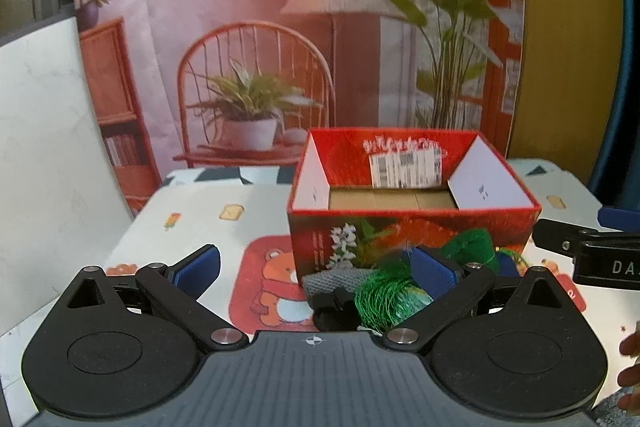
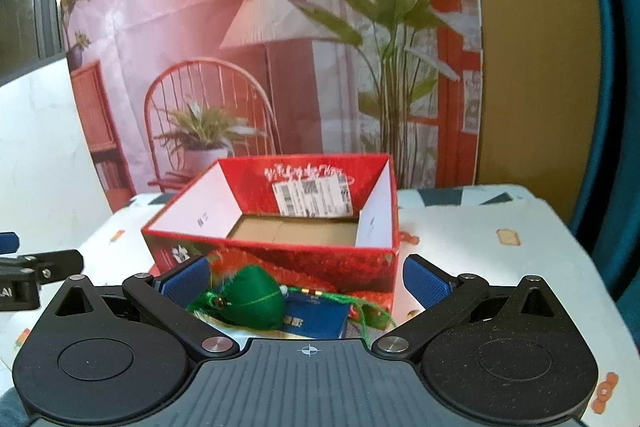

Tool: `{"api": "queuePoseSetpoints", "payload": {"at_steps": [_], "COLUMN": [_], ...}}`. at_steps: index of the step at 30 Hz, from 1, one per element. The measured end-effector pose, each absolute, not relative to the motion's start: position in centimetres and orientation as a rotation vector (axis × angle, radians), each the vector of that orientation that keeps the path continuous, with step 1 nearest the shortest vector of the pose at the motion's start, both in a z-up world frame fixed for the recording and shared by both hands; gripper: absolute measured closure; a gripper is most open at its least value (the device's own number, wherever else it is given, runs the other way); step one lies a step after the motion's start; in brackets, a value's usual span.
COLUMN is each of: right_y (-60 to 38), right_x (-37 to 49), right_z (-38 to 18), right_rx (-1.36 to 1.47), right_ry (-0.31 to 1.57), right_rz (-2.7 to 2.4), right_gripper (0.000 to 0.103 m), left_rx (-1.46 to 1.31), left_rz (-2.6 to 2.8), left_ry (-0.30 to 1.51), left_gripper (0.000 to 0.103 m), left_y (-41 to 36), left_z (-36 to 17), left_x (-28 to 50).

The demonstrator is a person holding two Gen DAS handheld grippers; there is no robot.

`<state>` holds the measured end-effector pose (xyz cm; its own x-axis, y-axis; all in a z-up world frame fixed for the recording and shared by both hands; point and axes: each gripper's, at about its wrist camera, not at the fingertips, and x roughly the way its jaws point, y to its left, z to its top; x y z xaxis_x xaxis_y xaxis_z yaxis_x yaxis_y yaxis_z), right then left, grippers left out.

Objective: Organize soft objects
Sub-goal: 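Lower the left tool onto the green tasseled pouch and close on it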

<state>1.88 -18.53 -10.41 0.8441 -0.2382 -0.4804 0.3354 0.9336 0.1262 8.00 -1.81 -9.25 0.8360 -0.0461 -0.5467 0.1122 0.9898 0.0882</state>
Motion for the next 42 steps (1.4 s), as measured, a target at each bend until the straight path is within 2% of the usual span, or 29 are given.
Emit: {"api": "queuePoseSetpoints", "payload": {"at_steps": [14, 17, 19, 25, 27, 29, 35, 39, 42], "right_y": [-19.5, -19.9, -20.0, -19.7, -19.3, -19.0, -18.4, -18.4, -18.7], "right_x": [4.6, 4.6, 4.7, 5.9, 6.5, 7.2, 8.3, 8.8, 8.8], "right_z": [-15.3, -15.7, -15.9, -15.9, -15.9, -15.8, -15.7, -16.1, -16.6], "right_rx": [0.241, 0.249, 0.254, 0.219, 0.200, 0.186, 0.133, 0.128, 0.143], "right_ry": [0.624, 0.620, 0.620, 0.620, 0.622, 0.620, 0.615, 0.633, 0.642], "right_rz": [-0.314, -0.311, -0.296, -0.226, -0.200, -0.173, -0.114, -0.082, -0.064], "right_gripper": [0.000, 0.001, 0.007, 0.030, 0.040, 0.045, 0.046, 0.054, 0.056], "left_rx": [0.063, 0.069, 0.057, 0.045, 0.021, 0.005, -0.029, -0.043, -0.051], "left_rz": [-0.138, -0.143, -0.158, -0.188, -0.210, -0.223, -0.267, -0.313, -0.354], "left_ry": [0.717, 0.728, 0.742, 0.759, 0.771, 0.782, 0.807, 0.813, 0.816], "left_gripper": [0.001, 0.009, 0.017, 0.032, 0.035, 0.036, 0.036, 0.036, 0.036], "left_y": [-1.3, -1.4, -1.4, -1.9, -1.9, -1.9, -2.2, -2.9, -3.5], "left_z": [-13.9, -14.3, -14.6, -15.3, -15.5, -15.7, -16.2, -16.1, -16.1], "left_x": [12.0, 12.2, 12.6, 13.7, 14.2, 14.6, 16.3, 17.0, 17.4]}}
